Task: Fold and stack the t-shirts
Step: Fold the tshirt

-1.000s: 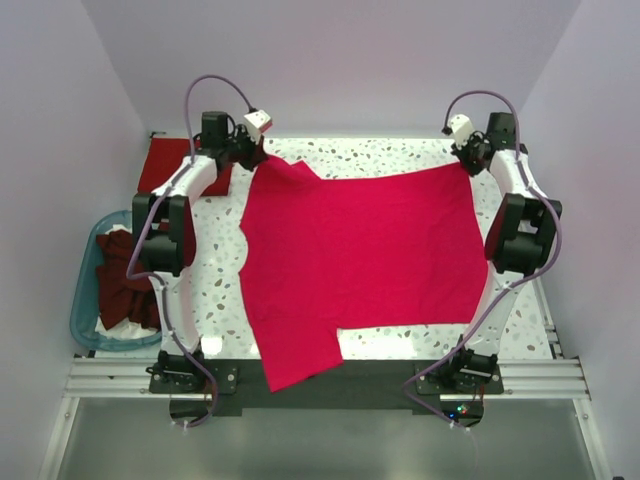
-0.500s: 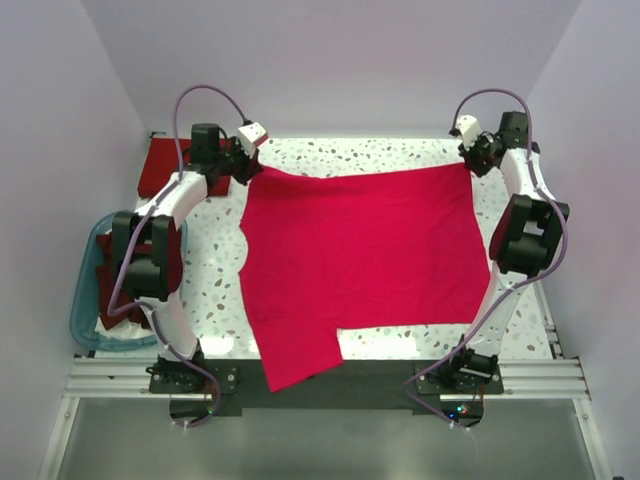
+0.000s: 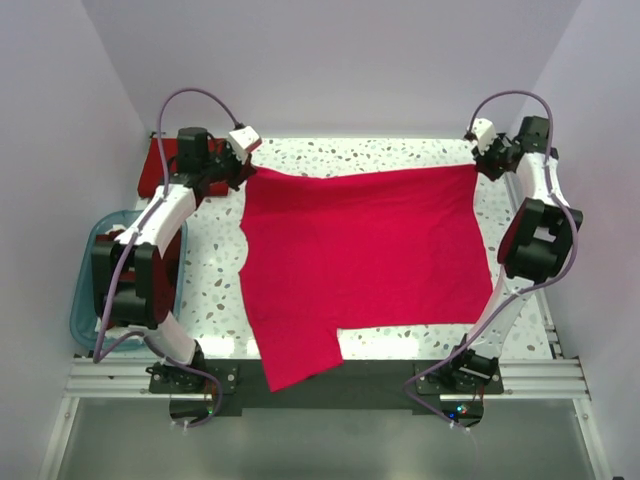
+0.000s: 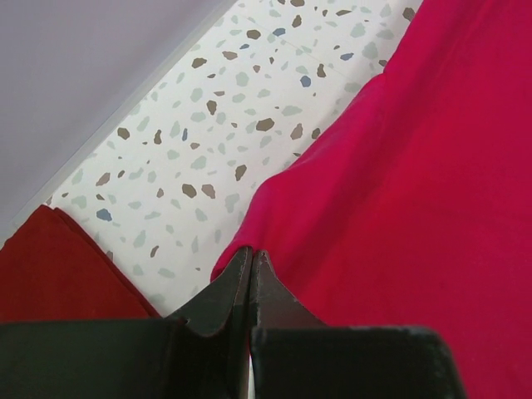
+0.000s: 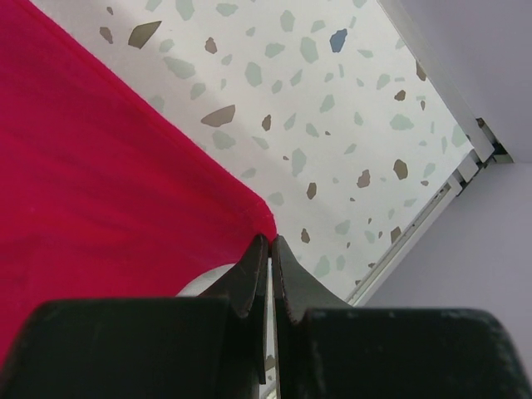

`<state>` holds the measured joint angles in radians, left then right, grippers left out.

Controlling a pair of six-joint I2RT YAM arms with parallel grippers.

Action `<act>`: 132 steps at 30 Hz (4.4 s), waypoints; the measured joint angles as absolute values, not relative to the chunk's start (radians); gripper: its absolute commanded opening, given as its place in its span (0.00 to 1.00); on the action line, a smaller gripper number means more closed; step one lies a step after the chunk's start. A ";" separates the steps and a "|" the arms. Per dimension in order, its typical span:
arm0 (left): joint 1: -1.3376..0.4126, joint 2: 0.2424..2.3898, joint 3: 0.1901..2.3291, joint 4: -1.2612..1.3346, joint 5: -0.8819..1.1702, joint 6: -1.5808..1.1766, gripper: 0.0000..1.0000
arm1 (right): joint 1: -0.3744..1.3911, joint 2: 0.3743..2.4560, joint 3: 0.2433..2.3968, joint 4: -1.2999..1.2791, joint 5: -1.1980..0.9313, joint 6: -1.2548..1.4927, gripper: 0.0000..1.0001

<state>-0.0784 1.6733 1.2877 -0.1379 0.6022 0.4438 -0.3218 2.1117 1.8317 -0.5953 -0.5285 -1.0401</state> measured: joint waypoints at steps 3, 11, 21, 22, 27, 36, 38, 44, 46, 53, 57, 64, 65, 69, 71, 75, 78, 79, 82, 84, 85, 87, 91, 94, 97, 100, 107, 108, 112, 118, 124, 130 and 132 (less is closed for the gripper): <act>-0.078 1.656 1.281 -0.159 0.602 0.461 0.00 | -0.340 2.099 1.829 -0.603 -0.557 -1.064 0.00; -0.078 1.624 1.237 -0.237 0.601 0.507 0.00 | -0.356 2.090 1.796 -0.649 -0.595 -1.159 0.00; -0.078 1.553 1.185 -0.332 0.603 0.558 0.00 | -0.364 2.083 1.774 -0.711 -0.596 -1.272 0.00; -0.078 1.540 1.177 -0.342 0.604 0.567 0.00 | -0.365 2.080 1.768 -0.717 -0.595 -1.288 0.00; -0.088 1.507 1.148 -0.394 0.599 0.611 0.00 | -0.367 2.049 1.715 -0.745 -0.595 -1.366 0.00; -0.127 1.529 1.076 -0.437 0.554 0.648 0.00 | -0.367 2.016 1.586 -0.771 -0.569 -1.531 0.00; -0.130 1.543 1.065 -0.439 0.547 0.649 0.00 | -0.367 2.015 1.554 -0.772 -0.556 -1.565 0.00; -0.154 1.586 1.044 -0.448 0.534 0.649 0.00 | -0.368 2.014 1.499 -0.772 -0.511 -1.646 0.00; -0.163 1.602 1.034 -0.450 0.526 0.649 0.00 | -0.368 2.008 1.482 -0.771 -0.504 -1.667 0.00; -0.171 1.633 1.017 -0.459 0.499 0.650 0.00 | -0.366 1.980 1.452 -0.785 -0.482 -1.720 0.00; -0.171 1.632 1.017 -0.462 0.488 0.654 0.00 | -0.367 1.958 1.458 -0.812 -0.481 -1.722 0.00; -0.171 1.586 1.019 -0.473 0.482 0.667 0.00 | -0.367 1.936 1.500 -0.871 -0.481 -1.726 0.00; -0.171 1.580 1.019 -0.474 0.483 0.668 0.00 | -0.367 1.930 1.500 -0.879 -0.481 -1.728 0.00; -0.171 1.541 1.019 -0.484 0.488 0.675 0.00 | -0.371 1.919 1.498 -0.902 -0.479 -1.733 0.00; -0.171 1.525 1.019 -0.490 0.493 0.677 0.00 | -0.376 1.918 1.496 -0.909 -0.471 -1.736 0.00; -0.171 1.520 1.019 -0.504 0.498 0.694 0.00 | -0.385 1.918 1.494 -0.925 -0.458 -1.742 0.00; -0.171 1.520 1.018 -0.510 0.502 0.701 0.00 | -0.391 1.917 1.478 -0.935 -0.454 -1.755 0.00; -0.171 1.520 1.016 -0.511 0.503 0.701 0.00 | -0.393 1.917 1.469 -0.936 -0.452 -1.760 0.00; -0.171 1.520 1.006 -0.509 0.506 0.701 0.00 | -0.395 1.917 1.436 -0.939 -0.440 -1.779 0.00; -0.171 1.524 0.999 -0.511 0.507 0.701 0.00 | -0.396 1.917 1.413 -0.940 -0.435 -1.789 0.00; -0.171 1.530 0.997 -0.510 0.511 0.701 0.00 | -0.396 1.917 1.400 -0.939 -0.433 -1.794 0.00; -0.171 1.535 0.995 -0.511 0.513 0.701 0.00 | -0.396 1.917 1.382 -0.942 -0.424 -1.802 0.00; -0.171 1.547 0.983 -0.511 0.517 0.702 0.00 | -0.396 1.917 1.377 -0.945 -0.408 -1.804 0.00; -0.172 1.561 0.976 -0.512 0.519 0.702 0.00 | -0.396 1.917 1.377 -0.943 -0.404 -1.801 0.00; -0.172 1.571 0.968 -0.511 0.517 0.701 0.00 | -0.396 1.917 1.379 -0.937 -0.402 -1.787 0.00; -0.173 1.572 0.968 -0.508 0.516 0.695 0.00 | -0.396 1.918 1.403 -0.939 -0.402 -1.757 0.00; -0.173 1.541 0.996 -0.512 0.521 0.673 0.00 | -0.395 1.918 1.505 -0.937 -0.415 -1.702 0.00; -0.173 1.532 1.007 -0.515 0.525 0.672 0.00 | -0.395 1.918 1.508 -0.936 -0.415 -1.699 0.00; -0.173 1.508 1.021 -0.519 0.542 0.672 0.00 | -0.396 1.921 1.508 -0.937 -0.414 -1.695 0.00; -0.212 1.501 0.976 -0.517 0.543 0.672 0.00 | -0.396 1.925 1.490 -0.926 -0.410 -1.696 0.02; -0.234 1.516 0.929 -0.554 0.532 0.695 0.28 | -0.396 1.925 1.460 -0.931 -0.390 -1.727 0.50; -0.188 1.532 0.990 -0.620 0.572 0.688 0.38 | -0.396 1.923 1.460 -0.960 -0.385 -1.716 0.59; -0.182 1.558 1.045 -0.620 0.586 0.664 0.39 | -0.396 1.923 1.472 -0.982 -0.392 -1.699 0.59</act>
